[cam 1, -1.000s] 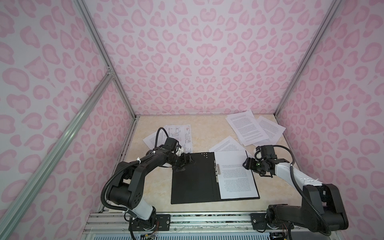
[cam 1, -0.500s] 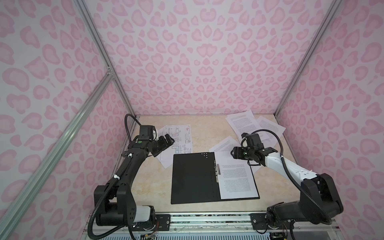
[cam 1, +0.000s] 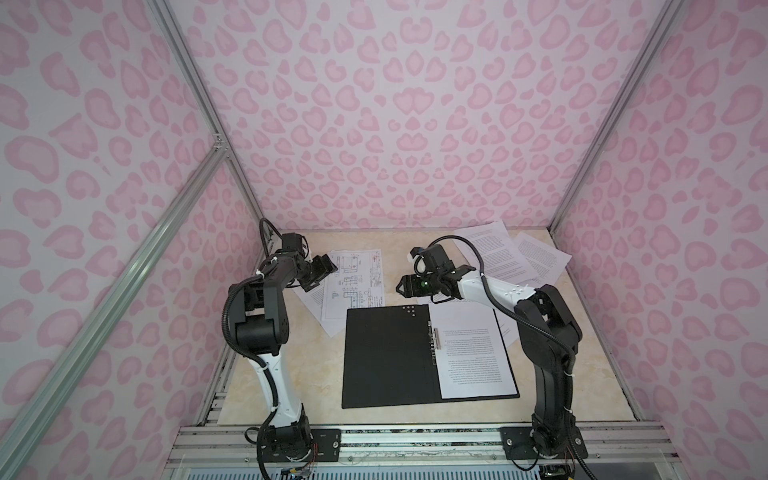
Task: Put the files into the folder
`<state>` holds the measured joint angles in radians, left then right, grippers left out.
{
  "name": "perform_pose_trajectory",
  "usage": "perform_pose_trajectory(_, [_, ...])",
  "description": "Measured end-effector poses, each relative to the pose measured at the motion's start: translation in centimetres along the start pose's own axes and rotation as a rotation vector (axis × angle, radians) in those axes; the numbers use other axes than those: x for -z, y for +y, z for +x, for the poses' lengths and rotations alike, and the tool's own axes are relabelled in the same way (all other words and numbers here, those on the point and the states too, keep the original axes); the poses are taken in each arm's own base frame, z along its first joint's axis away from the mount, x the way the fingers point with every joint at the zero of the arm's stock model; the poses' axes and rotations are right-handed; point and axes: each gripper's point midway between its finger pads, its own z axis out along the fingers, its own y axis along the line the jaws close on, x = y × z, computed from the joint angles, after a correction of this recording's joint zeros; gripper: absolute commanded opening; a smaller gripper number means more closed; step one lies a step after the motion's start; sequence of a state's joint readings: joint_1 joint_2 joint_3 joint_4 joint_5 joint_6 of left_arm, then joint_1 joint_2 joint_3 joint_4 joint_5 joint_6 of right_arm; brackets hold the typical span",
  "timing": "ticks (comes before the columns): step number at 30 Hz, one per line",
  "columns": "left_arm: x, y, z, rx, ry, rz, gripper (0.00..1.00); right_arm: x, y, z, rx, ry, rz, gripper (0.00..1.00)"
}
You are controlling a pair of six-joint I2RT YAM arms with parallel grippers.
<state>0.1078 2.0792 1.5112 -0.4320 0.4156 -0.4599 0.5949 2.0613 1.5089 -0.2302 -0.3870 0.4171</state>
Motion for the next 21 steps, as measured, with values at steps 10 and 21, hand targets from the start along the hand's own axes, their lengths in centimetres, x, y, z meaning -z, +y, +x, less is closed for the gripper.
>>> perform_pose_trajectory(10, [-2.0,-0.1,0.2,-0.018,0.039,0.060,0.87,-5.6,0.5,-1.0,-0.031,0.040,-0.055,0.68])
perform_pose_trajectory(21, [-2.4,-2.0,0.8,-0.015,0.080,0.190,0.86,-9.7,1.8,-1.8,-0.049,0.051,-0.146,0.66])
